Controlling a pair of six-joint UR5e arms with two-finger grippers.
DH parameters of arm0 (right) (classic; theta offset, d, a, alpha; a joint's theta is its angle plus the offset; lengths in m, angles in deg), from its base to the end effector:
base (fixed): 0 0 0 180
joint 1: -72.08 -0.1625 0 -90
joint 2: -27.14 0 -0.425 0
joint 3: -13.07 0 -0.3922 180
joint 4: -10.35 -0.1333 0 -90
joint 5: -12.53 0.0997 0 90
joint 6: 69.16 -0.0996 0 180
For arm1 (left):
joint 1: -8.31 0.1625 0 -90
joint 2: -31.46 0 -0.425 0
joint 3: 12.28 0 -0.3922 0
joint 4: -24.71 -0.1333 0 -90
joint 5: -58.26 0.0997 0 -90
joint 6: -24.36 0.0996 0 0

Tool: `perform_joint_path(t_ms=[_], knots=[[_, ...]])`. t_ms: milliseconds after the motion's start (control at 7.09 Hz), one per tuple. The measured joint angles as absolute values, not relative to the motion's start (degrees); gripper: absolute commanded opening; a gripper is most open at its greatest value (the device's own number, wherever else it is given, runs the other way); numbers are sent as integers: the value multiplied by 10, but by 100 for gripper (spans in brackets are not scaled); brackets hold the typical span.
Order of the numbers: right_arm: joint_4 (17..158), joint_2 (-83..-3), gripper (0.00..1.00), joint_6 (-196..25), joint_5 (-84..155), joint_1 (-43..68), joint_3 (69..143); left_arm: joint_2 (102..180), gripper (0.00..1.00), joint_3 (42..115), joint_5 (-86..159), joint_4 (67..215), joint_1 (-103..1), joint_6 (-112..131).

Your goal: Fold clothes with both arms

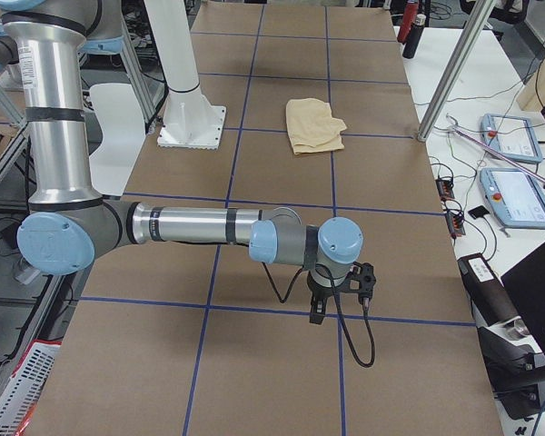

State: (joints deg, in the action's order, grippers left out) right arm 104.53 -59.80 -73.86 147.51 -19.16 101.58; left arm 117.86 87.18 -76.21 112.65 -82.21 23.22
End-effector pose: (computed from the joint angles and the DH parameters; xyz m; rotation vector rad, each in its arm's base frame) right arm 0.0739 -0.5096 0.6511 -0.0669 -0.7837 0.1162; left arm -0.0678 -0.4671 0.6109 0.0588 0.7762 -0.0018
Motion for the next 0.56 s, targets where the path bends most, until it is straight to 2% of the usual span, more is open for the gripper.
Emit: perform_joint_path(t_ms=[564], knots=[[1036,-592,100,-688,1447,-189,1024,1179,99,869,-762,1130,-822,233]])
